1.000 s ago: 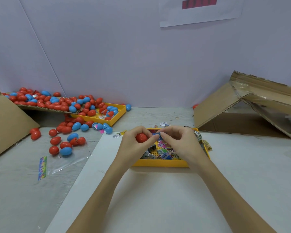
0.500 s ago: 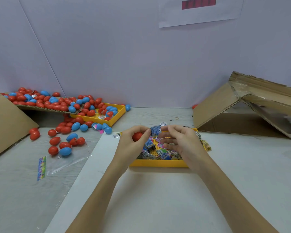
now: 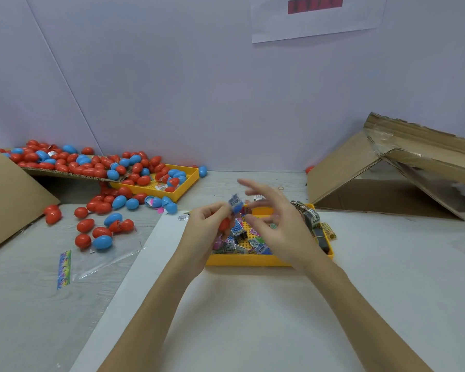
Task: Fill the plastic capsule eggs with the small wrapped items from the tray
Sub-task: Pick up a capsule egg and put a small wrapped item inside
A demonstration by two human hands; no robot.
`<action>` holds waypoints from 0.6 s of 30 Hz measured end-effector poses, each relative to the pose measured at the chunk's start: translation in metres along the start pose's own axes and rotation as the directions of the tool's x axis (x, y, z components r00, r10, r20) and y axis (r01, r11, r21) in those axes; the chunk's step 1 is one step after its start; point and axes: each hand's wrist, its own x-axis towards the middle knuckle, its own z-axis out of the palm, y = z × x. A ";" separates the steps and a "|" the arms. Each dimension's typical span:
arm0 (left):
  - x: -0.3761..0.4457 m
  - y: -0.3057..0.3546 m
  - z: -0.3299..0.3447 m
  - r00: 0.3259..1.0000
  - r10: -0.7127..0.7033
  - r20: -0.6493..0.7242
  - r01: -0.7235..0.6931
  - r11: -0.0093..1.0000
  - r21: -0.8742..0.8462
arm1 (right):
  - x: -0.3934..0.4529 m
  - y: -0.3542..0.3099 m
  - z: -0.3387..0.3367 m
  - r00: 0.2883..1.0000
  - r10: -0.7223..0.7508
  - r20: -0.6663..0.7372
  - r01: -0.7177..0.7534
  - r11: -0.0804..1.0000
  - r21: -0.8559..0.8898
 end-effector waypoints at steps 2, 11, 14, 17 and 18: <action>0.000 0.000 0.000 1.000 -0.015 -0.001 0.015 1.000 0.005 | -0.001 -0.001 0.003 0.989 -0.149 0.007 0.148 0.975 -0.166; -0.001 0.002 -0.002 0.998 -0.022 -0.065 0.030 0.992 0.121 | -0.004 -0.003 0.005 0.993 -0.108 0.052 0.114 0.985 -0.130; -0.002 0.001 -0.002 0.998 -0.013 -0.060 0.023 0.985 0.169 | -0.005 -0.001 0.007 0.982 -0.188 0.015 0.185 0.946 -0.267; -0.002 0.001 -0.002 0.999 -0.018 -0.049 0.027 0.983 0.182 | -0.004 0.000 0.008 0.981 -0.195 -0.022 0.176 0.924 -0.341; -0.002 0.001 -0.002 0.999 -0.015 -0.047 0.024 0.983 0.181 | -0.004 0.000 0.007 0.981 -0.195 -0.017 0.176 0.918 -0.356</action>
